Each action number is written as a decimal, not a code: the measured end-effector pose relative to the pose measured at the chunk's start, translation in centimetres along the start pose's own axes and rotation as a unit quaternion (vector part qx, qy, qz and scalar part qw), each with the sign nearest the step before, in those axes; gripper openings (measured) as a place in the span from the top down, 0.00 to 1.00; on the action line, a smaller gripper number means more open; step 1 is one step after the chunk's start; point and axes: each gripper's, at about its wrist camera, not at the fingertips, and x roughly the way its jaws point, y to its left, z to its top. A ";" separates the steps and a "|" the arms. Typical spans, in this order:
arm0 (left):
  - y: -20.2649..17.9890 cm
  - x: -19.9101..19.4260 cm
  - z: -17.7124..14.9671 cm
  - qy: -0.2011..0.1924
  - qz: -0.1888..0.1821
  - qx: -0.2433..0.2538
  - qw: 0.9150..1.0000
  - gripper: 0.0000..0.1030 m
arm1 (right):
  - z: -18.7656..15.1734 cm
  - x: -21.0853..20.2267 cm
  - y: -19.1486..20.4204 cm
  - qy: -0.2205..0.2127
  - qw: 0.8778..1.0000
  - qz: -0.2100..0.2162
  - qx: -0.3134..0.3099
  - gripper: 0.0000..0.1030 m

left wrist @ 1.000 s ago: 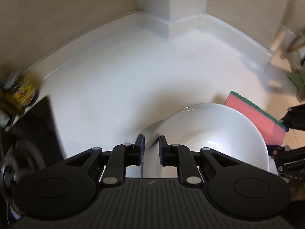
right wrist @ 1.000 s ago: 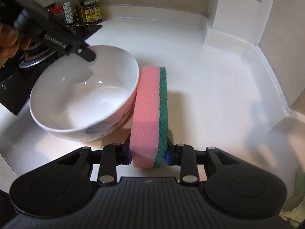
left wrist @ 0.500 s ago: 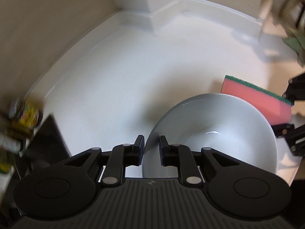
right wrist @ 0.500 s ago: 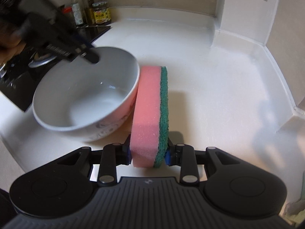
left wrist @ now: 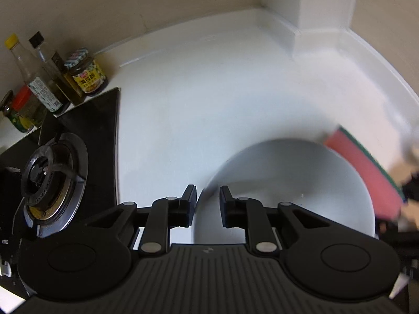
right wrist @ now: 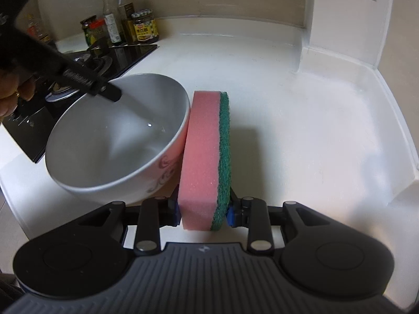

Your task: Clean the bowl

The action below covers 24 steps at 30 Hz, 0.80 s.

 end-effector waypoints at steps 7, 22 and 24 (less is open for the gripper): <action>-1.0 0.4 1.5 -0.033 -0.032 0.166 0.985 0.79 | 0.0 0.0 0.4 0.002 1.000 -0.006 -0.026 0.74; 1.2 1.4 -0.3 -0.017 -0.014 0.008 1.000 0.80 | -0.9 -0.7 2.1 0.003 0.999 -0.048 0.003 0.74; 1.3 0.8 -1.1 -0.013 -0.018 -0.002 1.000 0.81 | -1.0 -0.8 2.4 0.005 0.999 -0.052 0.009 0.74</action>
